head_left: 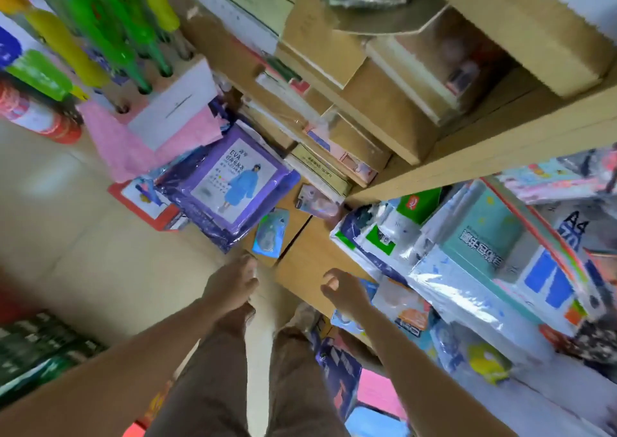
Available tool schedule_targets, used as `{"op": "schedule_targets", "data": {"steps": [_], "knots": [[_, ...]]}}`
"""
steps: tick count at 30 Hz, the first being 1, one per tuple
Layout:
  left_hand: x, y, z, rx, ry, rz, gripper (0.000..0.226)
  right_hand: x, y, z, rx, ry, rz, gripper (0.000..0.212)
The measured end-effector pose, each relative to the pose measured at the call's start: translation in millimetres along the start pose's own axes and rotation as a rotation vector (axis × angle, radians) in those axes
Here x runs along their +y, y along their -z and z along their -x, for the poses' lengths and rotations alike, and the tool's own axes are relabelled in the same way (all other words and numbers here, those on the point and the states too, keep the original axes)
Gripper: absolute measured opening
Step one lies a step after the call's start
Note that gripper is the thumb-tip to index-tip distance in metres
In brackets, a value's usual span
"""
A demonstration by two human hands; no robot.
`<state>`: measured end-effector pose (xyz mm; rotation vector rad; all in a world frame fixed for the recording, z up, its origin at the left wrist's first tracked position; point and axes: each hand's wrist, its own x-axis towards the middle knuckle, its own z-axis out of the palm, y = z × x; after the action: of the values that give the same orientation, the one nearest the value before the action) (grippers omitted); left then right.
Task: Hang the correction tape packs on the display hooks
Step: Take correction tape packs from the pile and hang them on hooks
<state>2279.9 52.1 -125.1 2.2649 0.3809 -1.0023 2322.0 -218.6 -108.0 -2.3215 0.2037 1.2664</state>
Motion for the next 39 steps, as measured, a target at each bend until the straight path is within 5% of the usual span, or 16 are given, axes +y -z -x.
{"op": "schedule_targets", "data": {"steps": [13,18,24,29,32,35,39], "knots": [[-35.7,-116.1,-158.3,0.166,-0.16,-0.259,0.089,24.9,-3.0,-218.0,0.174,0.178,0.146,0.066],[-40.5,-132.9,-157.0,0.009,-0.075,-0.325,0.085,32.6,-13.4,-251.9,0.217,0.253,0.454,0.074],[-63.6,-146.7,-132.1,0.197,-0.188,-0.039,0.071,33.8,-47.4,-233.8,0.201,0.195,0.535,0.082],[-64.5,-147.4,-132.8,0.428,0.17,0.348,0.063,25.1,-75.9,-207.5,0.227,0.236,0.382,0.071],[-63.6,-148.1,-147.1,0.317,0.444,0.482,0.08,26.9,-83.0,-205.0,0.399,0.227,0.234,0.065],[-64.5,-151.3,-160.3,0.258,0.501,0.616,0.092,25.5,-81.8,-214.7,0.51,0.104,0.095,0.072],[-58.9,-149.9,-167.8,0.255,0.508,0.541,0.05,26.2,-85.8,-228.2,0.462,0.009,0.206,0.085]]}}
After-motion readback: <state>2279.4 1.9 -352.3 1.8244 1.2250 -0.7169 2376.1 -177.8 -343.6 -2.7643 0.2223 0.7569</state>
